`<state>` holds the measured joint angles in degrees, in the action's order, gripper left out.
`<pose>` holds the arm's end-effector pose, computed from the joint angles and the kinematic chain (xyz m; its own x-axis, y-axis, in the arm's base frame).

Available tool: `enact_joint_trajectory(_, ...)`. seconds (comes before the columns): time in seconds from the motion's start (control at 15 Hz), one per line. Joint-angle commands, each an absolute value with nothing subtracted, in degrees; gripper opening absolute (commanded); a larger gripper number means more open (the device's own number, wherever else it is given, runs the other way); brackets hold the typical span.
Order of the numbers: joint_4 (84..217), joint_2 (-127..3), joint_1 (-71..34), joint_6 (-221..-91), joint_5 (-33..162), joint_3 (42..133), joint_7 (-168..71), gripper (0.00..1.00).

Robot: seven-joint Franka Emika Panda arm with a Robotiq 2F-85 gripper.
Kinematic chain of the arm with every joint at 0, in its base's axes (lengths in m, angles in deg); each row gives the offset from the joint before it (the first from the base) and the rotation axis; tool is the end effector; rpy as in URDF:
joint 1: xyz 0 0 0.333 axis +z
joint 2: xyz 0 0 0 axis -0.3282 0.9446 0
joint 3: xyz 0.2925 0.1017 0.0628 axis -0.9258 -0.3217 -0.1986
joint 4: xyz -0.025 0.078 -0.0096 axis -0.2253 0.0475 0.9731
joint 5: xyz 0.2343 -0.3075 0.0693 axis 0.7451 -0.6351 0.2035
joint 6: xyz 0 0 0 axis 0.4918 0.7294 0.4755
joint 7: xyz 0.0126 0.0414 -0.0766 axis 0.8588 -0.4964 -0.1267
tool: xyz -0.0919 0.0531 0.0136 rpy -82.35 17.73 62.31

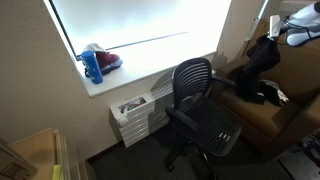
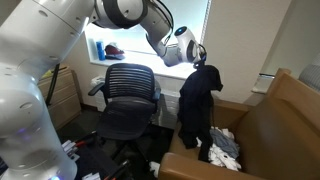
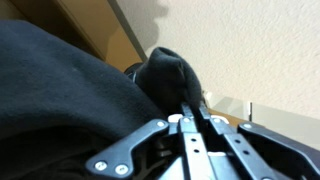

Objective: Remove the black hood from the couch and put it on the chair

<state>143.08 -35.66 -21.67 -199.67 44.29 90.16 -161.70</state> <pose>0.7619 -0.0688 0.3332 -0.2006 -0.9795 0.0202 -0.6206 0.1110 -0.7762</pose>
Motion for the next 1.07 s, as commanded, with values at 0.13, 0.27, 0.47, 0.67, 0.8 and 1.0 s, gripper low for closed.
enact_joint_trajectory(0.13,162.5,-49.0,-18.0,-216.0,33.9,94.3,-159.6,0.02)
enact_joint_trajectory(0.27,168.3,-53.4,-17.0,-216.3,28.0,94.9,-158.1,0.02)
enact_joint_trajectory(0.47,177.1,-60.1,-16.6,-215.4,18.4,94.4,-157.3,0.02)
enact_joint_trajectory(0.67,184.9,-67.8,-9.5,-212.8,15.6,102.3,-157.7,0.02)
enact_joint_trajectory(0.8,180.7,-62.6,-11.5,-213.9,16.3,100.0,-159.0,0.1)
enact_joint_trajectory(1.0,185.5,-68.4,-7.4,-211.6,16.3,104.9,-159.0,0.1)
